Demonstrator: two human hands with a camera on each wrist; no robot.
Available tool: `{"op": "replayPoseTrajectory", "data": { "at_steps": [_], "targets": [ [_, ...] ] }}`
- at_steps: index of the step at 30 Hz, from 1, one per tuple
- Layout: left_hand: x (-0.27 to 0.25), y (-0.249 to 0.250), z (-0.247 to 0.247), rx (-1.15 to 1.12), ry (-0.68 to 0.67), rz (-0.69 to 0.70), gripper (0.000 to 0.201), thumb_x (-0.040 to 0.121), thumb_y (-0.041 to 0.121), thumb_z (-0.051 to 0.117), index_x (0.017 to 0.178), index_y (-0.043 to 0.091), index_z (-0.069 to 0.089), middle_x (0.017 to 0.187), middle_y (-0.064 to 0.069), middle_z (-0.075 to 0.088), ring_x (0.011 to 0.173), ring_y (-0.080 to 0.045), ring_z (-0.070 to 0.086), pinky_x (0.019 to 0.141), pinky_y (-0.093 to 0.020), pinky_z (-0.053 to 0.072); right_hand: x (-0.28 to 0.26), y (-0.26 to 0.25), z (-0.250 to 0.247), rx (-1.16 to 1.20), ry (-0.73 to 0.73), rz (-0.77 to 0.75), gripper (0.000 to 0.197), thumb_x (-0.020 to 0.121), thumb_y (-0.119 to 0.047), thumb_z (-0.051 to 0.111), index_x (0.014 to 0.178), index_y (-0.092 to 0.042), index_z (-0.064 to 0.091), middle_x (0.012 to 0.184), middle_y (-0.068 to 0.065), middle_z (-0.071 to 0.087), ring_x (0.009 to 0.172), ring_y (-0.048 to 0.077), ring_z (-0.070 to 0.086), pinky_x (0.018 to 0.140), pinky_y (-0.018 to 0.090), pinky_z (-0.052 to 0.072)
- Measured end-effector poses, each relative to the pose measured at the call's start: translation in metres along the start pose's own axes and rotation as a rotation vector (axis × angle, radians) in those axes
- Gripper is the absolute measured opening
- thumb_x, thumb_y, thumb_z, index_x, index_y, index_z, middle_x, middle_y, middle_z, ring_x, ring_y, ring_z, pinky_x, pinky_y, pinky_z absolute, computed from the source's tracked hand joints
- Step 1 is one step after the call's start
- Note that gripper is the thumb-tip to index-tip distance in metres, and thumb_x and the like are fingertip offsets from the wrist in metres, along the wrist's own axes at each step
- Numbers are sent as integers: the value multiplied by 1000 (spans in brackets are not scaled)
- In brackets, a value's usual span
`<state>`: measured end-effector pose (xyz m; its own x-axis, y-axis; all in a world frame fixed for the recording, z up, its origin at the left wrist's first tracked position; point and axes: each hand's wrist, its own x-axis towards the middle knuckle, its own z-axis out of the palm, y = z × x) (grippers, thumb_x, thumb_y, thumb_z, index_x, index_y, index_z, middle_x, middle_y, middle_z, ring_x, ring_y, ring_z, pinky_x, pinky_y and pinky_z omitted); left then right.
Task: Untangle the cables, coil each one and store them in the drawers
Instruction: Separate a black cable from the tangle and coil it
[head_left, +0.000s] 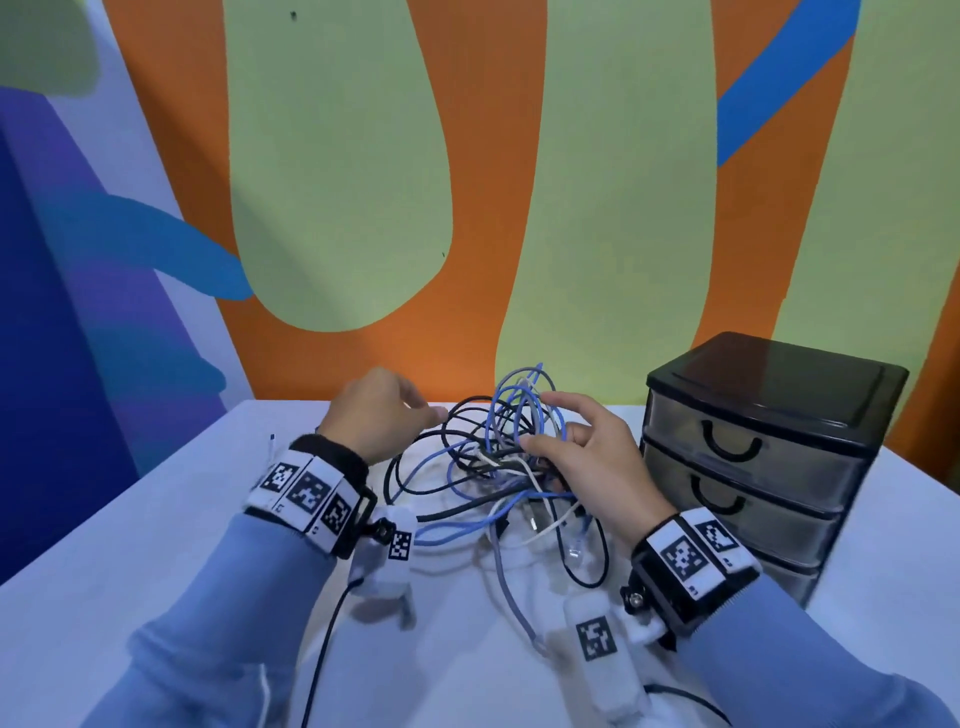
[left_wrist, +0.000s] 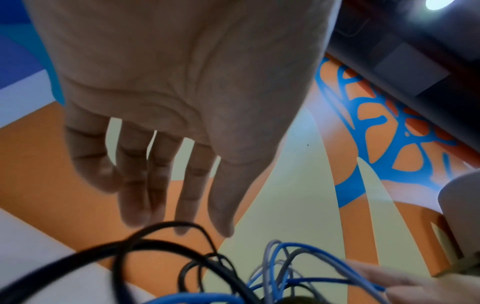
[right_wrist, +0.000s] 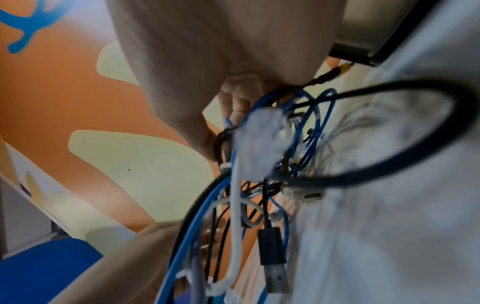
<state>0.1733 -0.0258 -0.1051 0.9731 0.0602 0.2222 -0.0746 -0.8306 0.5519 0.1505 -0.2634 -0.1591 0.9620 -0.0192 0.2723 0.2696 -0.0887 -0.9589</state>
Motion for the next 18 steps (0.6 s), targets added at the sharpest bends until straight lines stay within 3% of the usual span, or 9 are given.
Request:
{"op": "replayPoseTrajectory", "data": {
  "at_steps": [3,5,7,10,12,15,18],
  "targets": [
    [-3,-9,5,0,-64,-28,26,88,39,86,75,18,77,80,2,73,90,-24,68,84,-37,56,1,2,1,5,33,-3,31,89,-19,79,114,-32,67,63,7,56,62,22,50,67,42,51],
    [-5,-10,8,-16,-56,-7,28,92,37,82,73,18,75,76,2,72,83,-23,68,78,-36,55,-2,0,1,-15,24,-15,23,92,-20,76,110,-31,68,56,1,49,62,22,47,64,41,48],
    [-7,-6,9,-111,40,45,29,99,36,74,77,17,72,74,0,75,74,-22,71,72,-36,57,-4,-4,2,-13,-10,-28,22,96,-16,72,112,-30,68,59,4,48,61,23,49,62,40,50],
    [-10,6,7,-487,185,96,22,106,25,65,92,8,64,67,-7,67,45,-18,55,48,-28,43,-9,-14,5,0,-106,-51,33,97,-12,70,126,-28,63,74,11,63,58,20,60,62,27,51],
    [-11,11,3,-685,281,57,20,106,24,64,95,7,64,61,-6,54,40,-13,41,41,-22,33,-11,-19,6,-54,-154,-50,39,97,-9,66,130,-30,62,85,14,66,61,14,61,60,19,47],
    [-12,9,-9,-946,355,-13,18,107,25,63,97,9,66,61,0,44,44,-11,30,39,-20,24,-10,-21,6,-104,-210,-3,39,99,-5,54,126,-31,66,89,6,59,68,17,58,62,25,45],
    [-14,5,-20,-1211,255,-28,17,110,26,59,100,12,63,60,5,40,40,-6,28,38,-19,19,-11,-20,6,-151,-280,-24,38,96,-10,59,120,-38,69,89,1,62,71,23,54,69,35,45]
  ]
}}
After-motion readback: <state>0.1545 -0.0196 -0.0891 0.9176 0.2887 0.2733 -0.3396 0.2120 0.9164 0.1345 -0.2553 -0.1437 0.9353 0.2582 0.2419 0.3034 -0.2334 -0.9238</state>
